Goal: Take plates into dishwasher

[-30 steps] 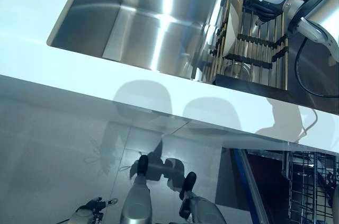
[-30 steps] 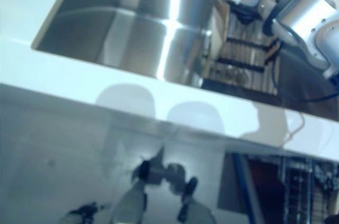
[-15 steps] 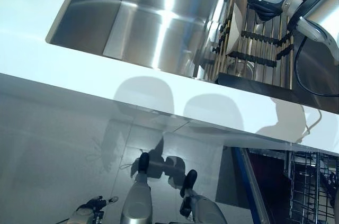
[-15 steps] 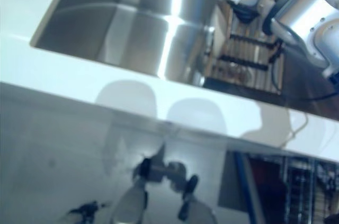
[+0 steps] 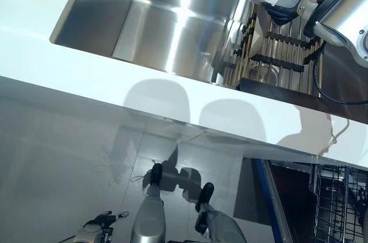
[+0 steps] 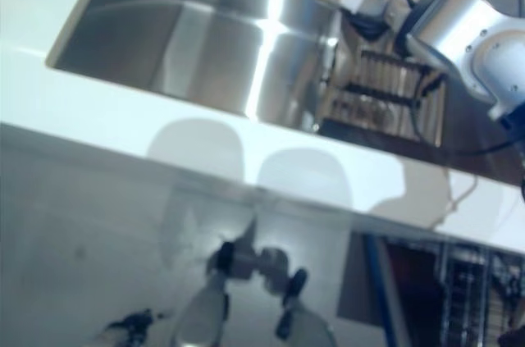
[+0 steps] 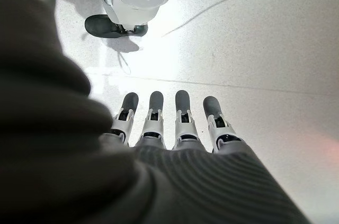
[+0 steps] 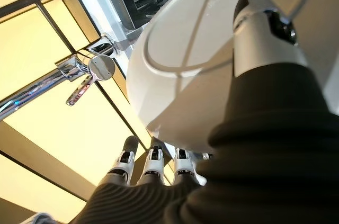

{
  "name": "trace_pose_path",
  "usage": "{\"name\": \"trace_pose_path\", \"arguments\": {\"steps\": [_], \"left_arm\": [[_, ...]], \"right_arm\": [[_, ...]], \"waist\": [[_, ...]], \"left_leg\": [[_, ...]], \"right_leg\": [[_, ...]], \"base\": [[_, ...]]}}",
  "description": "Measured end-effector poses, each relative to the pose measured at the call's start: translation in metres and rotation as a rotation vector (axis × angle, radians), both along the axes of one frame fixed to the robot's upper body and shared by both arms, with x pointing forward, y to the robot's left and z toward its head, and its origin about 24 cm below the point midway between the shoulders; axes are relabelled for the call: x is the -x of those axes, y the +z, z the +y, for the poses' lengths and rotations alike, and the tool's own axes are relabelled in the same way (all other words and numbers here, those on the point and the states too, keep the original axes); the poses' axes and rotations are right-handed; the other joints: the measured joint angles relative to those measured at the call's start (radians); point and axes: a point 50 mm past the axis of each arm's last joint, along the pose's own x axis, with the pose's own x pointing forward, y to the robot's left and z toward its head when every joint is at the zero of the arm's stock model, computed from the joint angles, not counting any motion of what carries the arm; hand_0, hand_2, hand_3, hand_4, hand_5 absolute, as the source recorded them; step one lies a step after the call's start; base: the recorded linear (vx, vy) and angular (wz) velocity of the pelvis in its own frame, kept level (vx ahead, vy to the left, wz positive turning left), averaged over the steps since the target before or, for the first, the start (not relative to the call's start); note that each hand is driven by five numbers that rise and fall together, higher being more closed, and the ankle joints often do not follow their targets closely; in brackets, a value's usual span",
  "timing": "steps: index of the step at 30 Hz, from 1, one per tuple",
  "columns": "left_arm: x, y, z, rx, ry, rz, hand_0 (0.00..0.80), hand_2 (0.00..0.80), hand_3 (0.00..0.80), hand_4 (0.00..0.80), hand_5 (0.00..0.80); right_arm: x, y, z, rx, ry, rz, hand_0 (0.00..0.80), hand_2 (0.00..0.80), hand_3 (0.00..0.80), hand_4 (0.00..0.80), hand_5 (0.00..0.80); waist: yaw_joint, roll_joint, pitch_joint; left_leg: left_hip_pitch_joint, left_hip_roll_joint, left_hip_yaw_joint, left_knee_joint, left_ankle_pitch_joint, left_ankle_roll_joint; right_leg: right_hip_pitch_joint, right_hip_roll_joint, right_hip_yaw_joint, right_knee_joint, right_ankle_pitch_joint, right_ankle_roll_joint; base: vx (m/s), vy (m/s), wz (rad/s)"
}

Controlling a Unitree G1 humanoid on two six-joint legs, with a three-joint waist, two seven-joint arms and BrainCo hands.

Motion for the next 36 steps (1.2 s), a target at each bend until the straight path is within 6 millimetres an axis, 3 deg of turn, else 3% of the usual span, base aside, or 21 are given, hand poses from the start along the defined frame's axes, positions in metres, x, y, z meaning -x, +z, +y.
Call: {"name": "trace_pose_path", "arguments": {"steps": [11, 13, 15, 16, 17, 25, 36], "left_arm": [[0.000, 0.000, -0.001, 0.023, 0.020, -0.007, 0.000, 0.000, 0.000, 0.000, 0.000], [0.000, 0.000, -0.001, 0.029, 0.029, -0.009, 0.000, 0.000, 0.000, 0.000, 0.000], [0.000, 0.000, -0.001, 0.032, 0.034, -0.012, 0.000, 0.000, 0.000, 0.000, 0.000], [0.000, 0.000, -0.001, 0.033, 0.037, -0.013, 0.000, 0.000, 0.000, 0.000, 0.000], [0.000, 0.000, -0.001, 0.037, 0.041, -0.015, 0.000, 0.000, 0.000, 0.000, 0.000], [-0.001, 0.000, -0.001, 0.042, 0.042, -0.016, 0.000, 0.000, 0.000, 0.000, 0.000], [-0.001, 0.000, -0.001, 0.041, 0.044, -0.014, 0.000, 0.000, 0.000, 0.000, 0.000]], "right_arm": [[-0.003, -0.011, 0.004, 0.166, -0.154, 0.060, 0.000, 0.000, 0.000, 0.000, 0.000], [-0.005, -0.012, 0.001, 0.178, -0.212, 0.081, 0.082, 0.082, 0.082, 0.082, 0.082], [-0.007, -0.014, 0.000, 0.183, -0.267, 0.106, 0.188, 0.188, 0.188, 0.188, 0.188], [-0.010, -0.016, -0.002, 0.186, -0.315, 0.129, 0.417, 0.417, 0.417, 0.417, 0.417], [-0.013, -0.017, -0.004, 0.183, -0.359, 0.152, 0.787, 0.787, 0.787, 0.787, 0.787], [-0.027, -0.022, -0.039, 0.154, -0.619, 0.234, 0.800, 0.800, 0.800, 0.800, 0.800], [-0.030, -0.018, -0.037, 0.101, -0.532, 0.178, 0.800, 0.800, 0.800, 0.800, 0.800]], "waist": [[0.006, -0.007, 0.017], [0.006, -0.007, 0.017], [0.005, -0.007, 0.017], [0.005, -0.007, 0.017], [0.005, -0.007, 0.017], [0.004, -0.007, 0.017], [0.005, -0.007, 0.017]], "left_leg": [[-0.002, 0.001, -0.006, 0.000, 0.003, -0.001], [-0.002, 0.002, -0.006, 0.000, 0.004, -0.002], [-0.001, 0.003, -0.006, 0.000, 0.005, -0.002], [-0.001, 0.005, -0.006, 0.000, 0.006, -0.003], [0.000, 0.005, -0.006, 0.000, 0.007, -0.003], [0.004, 0.007, -0.006, 0.001, 0.009, -0.003], [0.029, 0.009, -0.004, 0.001, 0.010, -0.003]], "right_leg": [[0.001, 0.001, 0.000, 0.000, 0.000, 0.000], [0.001, 0.002, 0.000, 0.000, 0.001, -0.001], [0.002, 0.004, 0.000, 0.000, 0.002, -0.002], [0.002, 0.005, 0.000, 0.000, 0.002, -0.003], [0.002, 0.005, 0.000, 0.000, 0.003, -0.004], [0.007, 0.006, 0.000, 0.000, 0.005, -0.006], [0.031, 0.008, 0.003, 0.000, 0.006, -0.007]], "base": [[0.000, -0.001, 0.01], [0.000, 0.000, 0.00], [0.000, 0.000, 0.00], [0.000, 0.000, 0.00], [-0.012, 0.031, 0.00], [0.000, 0.000, 0.00], [0.000, 0.000, 0.00]]}}
